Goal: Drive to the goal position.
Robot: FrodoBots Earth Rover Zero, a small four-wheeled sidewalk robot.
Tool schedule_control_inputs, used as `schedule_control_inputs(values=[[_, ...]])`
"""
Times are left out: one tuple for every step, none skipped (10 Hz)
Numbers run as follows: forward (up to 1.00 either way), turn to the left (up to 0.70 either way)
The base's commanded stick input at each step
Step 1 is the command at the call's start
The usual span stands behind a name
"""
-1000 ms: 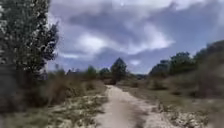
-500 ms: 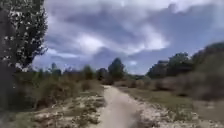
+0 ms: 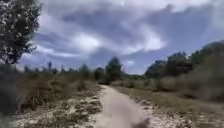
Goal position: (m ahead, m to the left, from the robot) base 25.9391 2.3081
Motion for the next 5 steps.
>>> schedule_control_inputs(values=[[0.85,0.0],[0.85,0.0],[0.85,0.0],[0.85,0.0],[0.85,0.0]])
